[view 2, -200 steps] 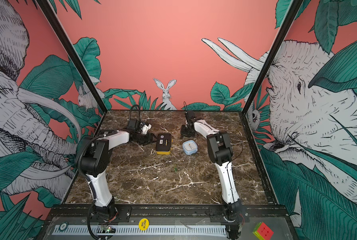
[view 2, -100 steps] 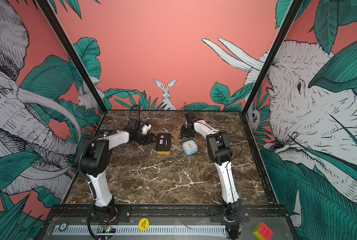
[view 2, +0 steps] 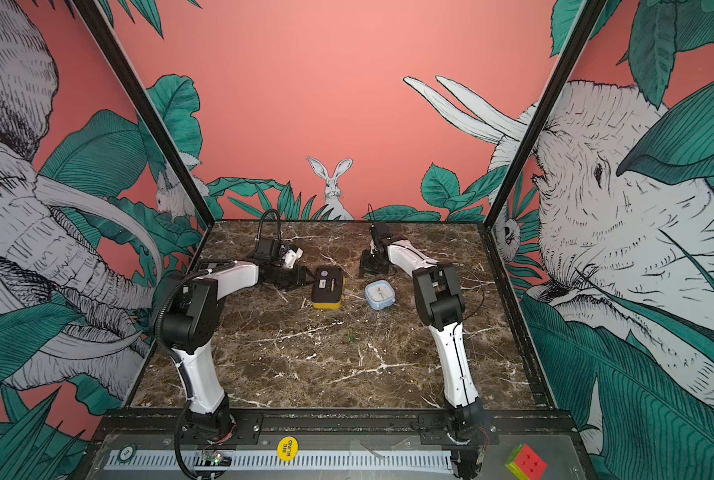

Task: Insert the battery into the alarm
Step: Pick up the cover from the center of the board.

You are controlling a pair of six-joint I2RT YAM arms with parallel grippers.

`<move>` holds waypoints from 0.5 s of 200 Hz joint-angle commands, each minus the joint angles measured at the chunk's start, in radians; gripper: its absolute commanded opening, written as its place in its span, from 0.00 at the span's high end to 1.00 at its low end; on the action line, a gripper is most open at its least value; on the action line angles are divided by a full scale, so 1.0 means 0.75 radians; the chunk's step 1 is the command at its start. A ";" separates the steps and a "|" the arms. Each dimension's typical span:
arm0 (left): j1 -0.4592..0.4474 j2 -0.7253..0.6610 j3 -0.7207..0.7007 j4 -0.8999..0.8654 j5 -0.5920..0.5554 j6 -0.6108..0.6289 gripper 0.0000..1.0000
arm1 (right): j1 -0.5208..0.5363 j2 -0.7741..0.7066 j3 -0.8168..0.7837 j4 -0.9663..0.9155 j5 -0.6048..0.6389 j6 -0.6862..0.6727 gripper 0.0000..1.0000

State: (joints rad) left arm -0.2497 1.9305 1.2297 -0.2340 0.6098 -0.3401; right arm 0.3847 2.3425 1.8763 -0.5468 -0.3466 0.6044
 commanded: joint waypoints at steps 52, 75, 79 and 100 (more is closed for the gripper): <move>0.008 -0.025 0.024 -0.016 -0.001 -0.001 0.43 | -0.011 -0.022 -0.122 0.135 -0.086 0.094 0.95; 0.009 -0.025 0.025 -0.015 -0.001 -0.002 0.43 | -0.012 -0.040 -0.148 0.178 -0.106 0.121 0.97; 0.008 -0.025 0.024 -0.013 -0.001 -0.003 0.43 | -0.014 -0.044 -0.151 0.184 -0.111 0.123 0.97; 0.008 -0.033 0.021 -0.012 -0.001 -0.003 0.43 | -0.016 -0.060 -0.167 0.209 -0.120 0.131 0.98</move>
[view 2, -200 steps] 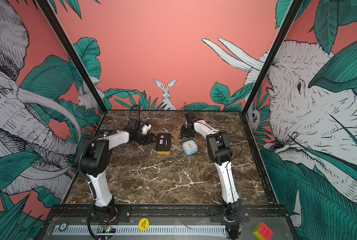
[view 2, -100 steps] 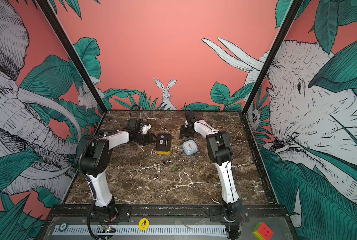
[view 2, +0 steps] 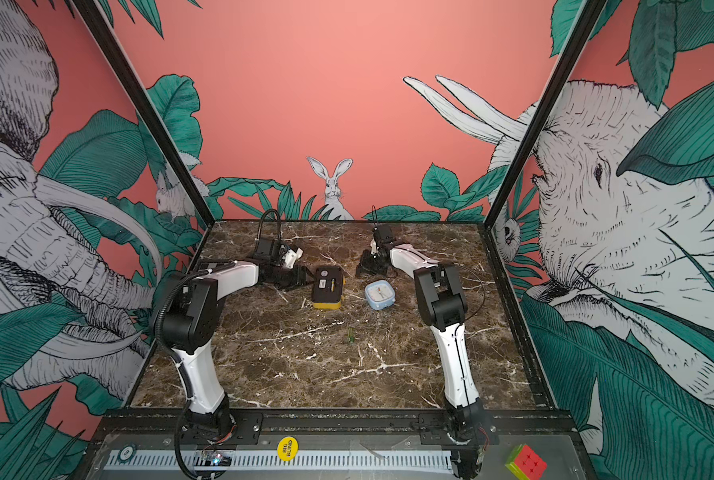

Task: Insert the battery into the alarm
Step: Pick up the cover from the center of the board.

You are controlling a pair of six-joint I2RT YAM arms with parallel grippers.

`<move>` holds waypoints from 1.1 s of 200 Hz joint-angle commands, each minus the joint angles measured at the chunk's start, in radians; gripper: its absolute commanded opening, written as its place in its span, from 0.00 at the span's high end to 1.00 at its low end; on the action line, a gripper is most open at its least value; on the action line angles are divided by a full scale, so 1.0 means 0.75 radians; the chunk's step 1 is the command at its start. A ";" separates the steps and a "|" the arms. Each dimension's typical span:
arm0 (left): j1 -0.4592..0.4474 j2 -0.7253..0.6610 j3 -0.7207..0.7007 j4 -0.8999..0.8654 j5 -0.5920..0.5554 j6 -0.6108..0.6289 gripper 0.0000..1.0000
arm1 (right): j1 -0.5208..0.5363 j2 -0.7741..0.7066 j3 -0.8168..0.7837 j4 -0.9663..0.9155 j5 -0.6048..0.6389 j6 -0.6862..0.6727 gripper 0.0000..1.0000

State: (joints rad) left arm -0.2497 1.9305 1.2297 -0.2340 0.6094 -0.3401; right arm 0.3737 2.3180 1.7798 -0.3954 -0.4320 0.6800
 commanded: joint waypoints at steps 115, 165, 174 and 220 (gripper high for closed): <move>0.008 -0.060 -0.019 0.021 -0.001 -0.007 0.43 | -0.044 -0.212 -0.150 0.172 -0.117 0.057 1.00; 0.008 -0.067 -0.029 0.026 -0.001 -0.001 0.43 | -0.044 -0.251 -0.177 0.175 -0.175 0.063 1.00; 0.009 -0.070 -0.032 0.025 -0.001 0.001 0.43 | -0.045 -0.270 -0.182 0.160 -0.185 0.061 1.00; 0.008 -0.068 -0.042 0.034 0.012 0.006 0.44 | 0.014 -0.367 -0.223 0.048 -0.185 0.046 1.00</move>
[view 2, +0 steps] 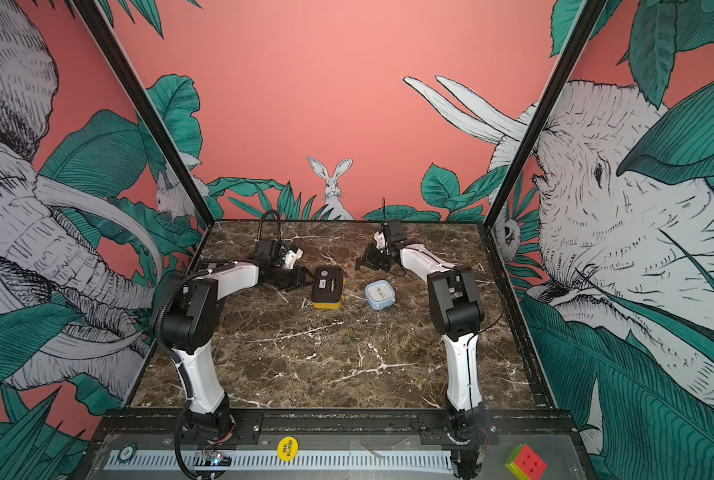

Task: Insert the battery into the alarm
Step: Pick up the cover from the center of the board, then install the cover on the alarm.

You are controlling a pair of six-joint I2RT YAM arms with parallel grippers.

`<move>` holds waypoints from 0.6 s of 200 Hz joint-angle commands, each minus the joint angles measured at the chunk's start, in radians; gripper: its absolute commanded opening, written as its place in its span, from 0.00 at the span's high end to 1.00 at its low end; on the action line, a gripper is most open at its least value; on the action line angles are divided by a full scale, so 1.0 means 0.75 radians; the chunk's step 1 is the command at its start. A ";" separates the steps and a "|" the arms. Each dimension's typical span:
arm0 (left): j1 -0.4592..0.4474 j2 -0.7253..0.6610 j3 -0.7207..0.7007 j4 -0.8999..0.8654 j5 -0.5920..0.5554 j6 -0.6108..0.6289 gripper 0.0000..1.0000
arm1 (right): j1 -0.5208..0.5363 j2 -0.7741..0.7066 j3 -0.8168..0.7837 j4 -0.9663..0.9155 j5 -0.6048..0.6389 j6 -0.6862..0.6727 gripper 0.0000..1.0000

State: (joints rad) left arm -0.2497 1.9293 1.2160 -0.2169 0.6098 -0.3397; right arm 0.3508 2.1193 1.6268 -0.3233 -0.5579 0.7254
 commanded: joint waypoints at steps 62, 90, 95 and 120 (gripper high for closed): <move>0.008 -0.062 -0.042 0.037 0.041 -0.009 0.46 | 0.187 -0.114 -0.020 -0.086 0.027 -0.003 1.00; 0.008 -0.065 -0.050 0.042 0.052 -0.011 0.47 | 0.234 -0.084 -0.011 -0.094 0.070 -0.025 1.00; 0.008 -0.065 -0.050 0.043 0.054 -0.011 0.47 | 0.242 -0.082 -0.010 -0.096 0.079 -0.033 1.00; 0.008 -0.067 -0.051 0.030 0.056 -0.003 0.48 | 0.258 -0.069 -0.013 -0.109 0.122 -0.045 1.00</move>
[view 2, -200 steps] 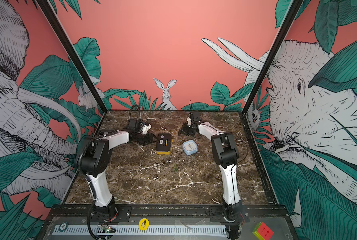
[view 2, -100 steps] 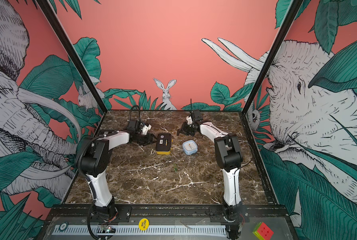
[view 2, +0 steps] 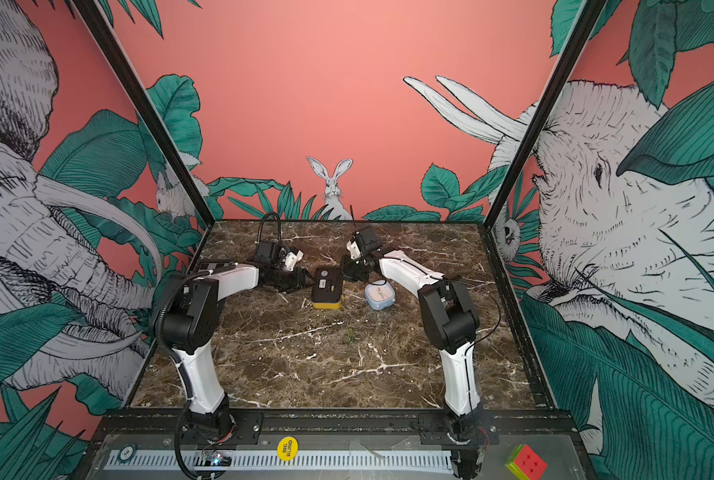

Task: Insert the battery into the alarm
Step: Install the cover on the alarm.

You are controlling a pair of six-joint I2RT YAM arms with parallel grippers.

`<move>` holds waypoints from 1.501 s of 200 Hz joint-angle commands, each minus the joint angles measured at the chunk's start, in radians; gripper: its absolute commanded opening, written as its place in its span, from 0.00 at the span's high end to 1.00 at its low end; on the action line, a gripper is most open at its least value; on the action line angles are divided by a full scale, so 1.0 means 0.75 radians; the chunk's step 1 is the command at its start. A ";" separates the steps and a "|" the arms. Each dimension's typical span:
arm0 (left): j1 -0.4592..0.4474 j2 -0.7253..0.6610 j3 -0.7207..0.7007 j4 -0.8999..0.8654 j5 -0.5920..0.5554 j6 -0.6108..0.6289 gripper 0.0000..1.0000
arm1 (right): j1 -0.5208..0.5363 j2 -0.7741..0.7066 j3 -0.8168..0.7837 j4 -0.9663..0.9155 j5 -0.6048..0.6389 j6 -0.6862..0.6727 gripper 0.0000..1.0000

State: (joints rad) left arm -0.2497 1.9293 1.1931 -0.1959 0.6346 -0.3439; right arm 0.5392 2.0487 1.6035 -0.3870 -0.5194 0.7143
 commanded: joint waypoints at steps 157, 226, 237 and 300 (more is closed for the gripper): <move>0.008 -0.030 0.048 -0.133 0.157 0.068 0.53 | 0.065 0.031 -0.030 0.010 0.209 0.040 1.00; 0.006 -0.032 0.037 -0.206 0.230 0.107 0.52 | 0.075 -0.013 -0.084 0.056 0.241 0.050 1.00; 0.004 -0.025 0.045 -0.222 0.238 0.116 0.52 | 0.076 -0.015 -0.085 0.063 0.238 0.048 1.00; -0.027 0.000 0.086 -0.272 0.271 0.152 0.52 | 0.069 -0.018 -0.114 0.166 0.188 0.088 1.00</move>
State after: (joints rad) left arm -0.2611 1.9316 1.2293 -0.3618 0.8036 -0.2600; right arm 0.5903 2.0735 1.5383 -0.3260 -0.3614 0.7612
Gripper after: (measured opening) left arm 0.479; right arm 0.054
